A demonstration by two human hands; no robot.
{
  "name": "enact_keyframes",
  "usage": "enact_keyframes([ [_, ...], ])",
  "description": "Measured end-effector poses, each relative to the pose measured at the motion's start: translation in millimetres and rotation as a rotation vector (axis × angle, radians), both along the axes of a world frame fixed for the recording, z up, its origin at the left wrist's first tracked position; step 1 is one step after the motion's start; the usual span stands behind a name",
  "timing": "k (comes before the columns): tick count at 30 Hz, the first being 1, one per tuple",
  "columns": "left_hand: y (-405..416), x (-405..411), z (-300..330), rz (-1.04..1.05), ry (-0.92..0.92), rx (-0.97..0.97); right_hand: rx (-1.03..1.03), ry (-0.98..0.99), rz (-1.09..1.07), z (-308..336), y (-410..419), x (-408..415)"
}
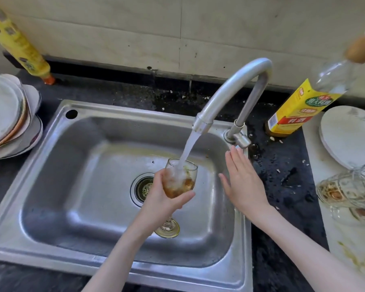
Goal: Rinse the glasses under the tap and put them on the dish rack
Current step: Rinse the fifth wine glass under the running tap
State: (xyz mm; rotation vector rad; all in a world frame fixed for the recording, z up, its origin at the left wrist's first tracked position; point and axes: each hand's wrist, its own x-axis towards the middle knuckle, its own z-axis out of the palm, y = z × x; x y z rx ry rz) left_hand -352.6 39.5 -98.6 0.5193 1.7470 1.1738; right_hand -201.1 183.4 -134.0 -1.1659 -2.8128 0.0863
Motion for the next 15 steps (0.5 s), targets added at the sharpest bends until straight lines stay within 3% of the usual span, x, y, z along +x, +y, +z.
enact_keyframes([
  [7,1.0,-3.4,-0.8,0.038,-0.105,-0.009,-0.222,0.219,0.041,18.6,-23.5,-6.5],
  [9,1.2,-1.5,-2.8,0.08,-0.174,-0.005,-0.474,0.307,-0.008,28.1,-44.5,-12.1],
  [13,4.0,8.6,-2.2,0.126,-0.277,0.011,-1.281,0.517,-0.408,43.1,-70.9,-33.5],
  [15,6.7,14.6,-2.6,0.154,-0.329,0.021,-1.44,0.587,-0.482,46.1,-74.4,-40.6],
])
